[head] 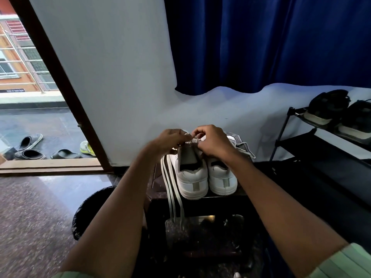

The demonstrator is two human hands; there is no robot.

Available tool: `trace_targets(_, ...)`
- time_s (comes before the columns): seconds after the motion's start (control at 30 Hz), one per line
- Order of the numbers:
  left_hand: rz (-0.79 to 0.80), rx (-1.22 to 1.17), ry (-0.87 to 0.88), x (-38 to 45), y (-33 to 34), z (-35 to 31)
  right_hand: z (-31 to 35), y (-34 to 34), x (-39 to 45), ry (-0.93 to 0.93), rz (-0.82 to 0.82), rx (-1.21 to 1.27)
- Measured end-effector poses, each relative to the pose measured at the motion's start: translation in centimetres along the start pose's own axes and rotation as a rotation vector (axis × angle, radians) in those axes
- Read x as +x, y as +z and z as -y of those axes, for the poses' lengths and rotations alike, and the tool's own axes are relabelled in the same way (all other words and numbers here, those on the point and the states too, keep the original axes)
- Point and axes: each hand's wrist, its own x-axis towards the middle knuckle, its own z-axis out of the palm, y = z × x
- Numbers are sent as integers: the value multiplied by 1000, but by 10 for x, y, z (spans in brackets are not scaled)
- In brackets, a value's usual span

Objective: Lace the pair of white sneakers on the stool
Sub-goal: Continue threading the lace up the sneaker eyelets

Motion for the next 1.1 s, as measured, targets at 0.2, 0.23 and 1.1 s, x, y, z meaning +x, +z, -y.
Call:
trace_targets(0.2,-146,250,117,2,3,-5,3,1,1,33,36,-52)
trace_targets(0.23,-128,13,66,0,2,-7,2,0,1,35,44,-72)
trace_targets(1.1,-193,895,311,-6,2,1,14,5,-9,102,-68,-122)
